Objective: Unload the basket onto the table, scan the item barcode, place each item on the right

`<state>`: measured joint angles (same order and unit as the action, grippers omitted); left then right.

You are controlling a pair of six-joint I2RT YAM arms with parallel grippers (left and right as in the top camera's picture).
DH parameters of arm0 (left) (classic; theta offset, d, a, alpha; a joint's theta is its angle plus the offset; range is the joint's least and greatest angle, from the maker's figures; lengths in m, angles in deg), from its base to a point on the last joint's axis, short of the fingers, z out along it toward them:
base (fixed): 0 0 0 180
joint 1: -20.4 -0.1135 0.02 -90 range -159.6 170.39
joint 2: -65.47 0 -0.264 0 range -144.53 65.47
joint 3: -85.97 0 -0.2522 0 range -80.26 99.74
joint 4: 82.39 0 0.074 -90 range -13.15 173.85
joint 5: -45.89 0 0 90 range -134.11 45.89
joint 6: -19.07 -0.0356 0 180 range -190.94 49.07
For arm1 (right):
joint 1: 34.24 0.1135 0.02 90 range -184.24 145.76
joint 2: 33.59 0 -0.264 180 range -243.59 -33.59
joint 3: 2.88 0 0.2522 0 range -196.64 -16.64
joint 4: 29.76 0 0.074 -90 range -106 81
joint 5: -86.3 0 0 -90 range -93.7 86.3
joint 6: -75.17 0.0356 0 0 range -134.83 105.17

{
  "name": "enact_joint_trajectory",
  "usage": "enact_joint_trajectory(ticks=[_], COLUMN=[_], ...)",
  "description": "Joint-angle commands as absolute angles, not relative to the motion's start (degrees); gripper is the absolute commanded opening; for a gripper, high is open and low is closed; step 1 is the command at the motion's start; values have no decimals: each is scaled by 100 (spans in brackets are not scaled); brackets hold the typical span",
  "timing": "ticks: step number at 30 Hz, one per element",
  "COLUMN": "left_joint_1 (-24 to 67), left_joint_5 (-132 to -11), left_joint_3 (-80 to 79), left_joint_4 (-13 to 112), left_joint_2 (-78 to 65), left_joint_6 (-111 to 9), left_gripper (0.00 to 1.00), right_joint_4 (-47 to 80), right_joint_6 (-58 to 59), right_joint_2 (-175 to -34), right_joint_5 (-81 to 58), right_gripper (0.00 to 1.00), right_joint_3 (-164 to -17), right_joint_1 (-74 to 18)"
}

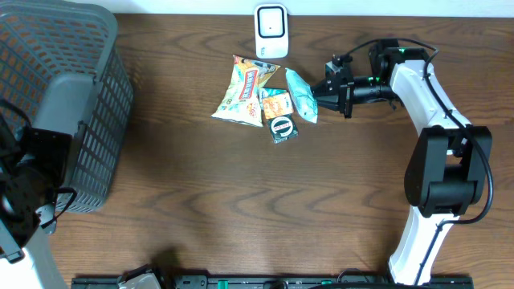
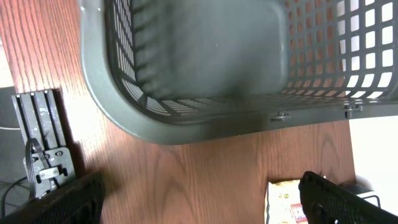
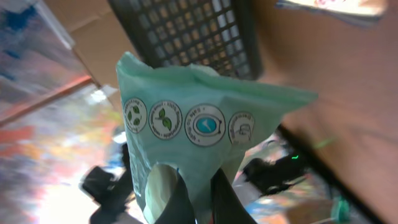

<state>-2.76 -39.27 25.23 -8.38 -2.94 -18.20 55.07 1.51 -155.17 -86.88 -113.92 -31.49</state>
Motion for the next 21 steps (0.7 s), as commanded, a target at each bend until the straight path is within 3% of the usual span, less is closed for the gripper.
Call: enact_joint_trajectory(ticks=[1, 12, 21], left_joint_1=[-305, -305, -305], left_joint_5=[-3872, -3872, -3872], left_joint_3=[2560, 2560, 2562], left_joint_4=[-1107, -1107, -1107], left_joint_2=[-300, -300, -300], left_joint_6=[-1790, -1790, -1790], left_gripper=[98, 98, 98], right_joint_4=[5927, 7472, 7555], right_joint_6=[133, -1263, -1670], right_joint_2=[-15366, -15366, -15366], right_joint_5=[-9320, -9320, -9191], right_gripper=[1, 1, 1], right_joint_3=[-11376, -11376, -11376], right_joint_1=[-3152, -3154, -3152])
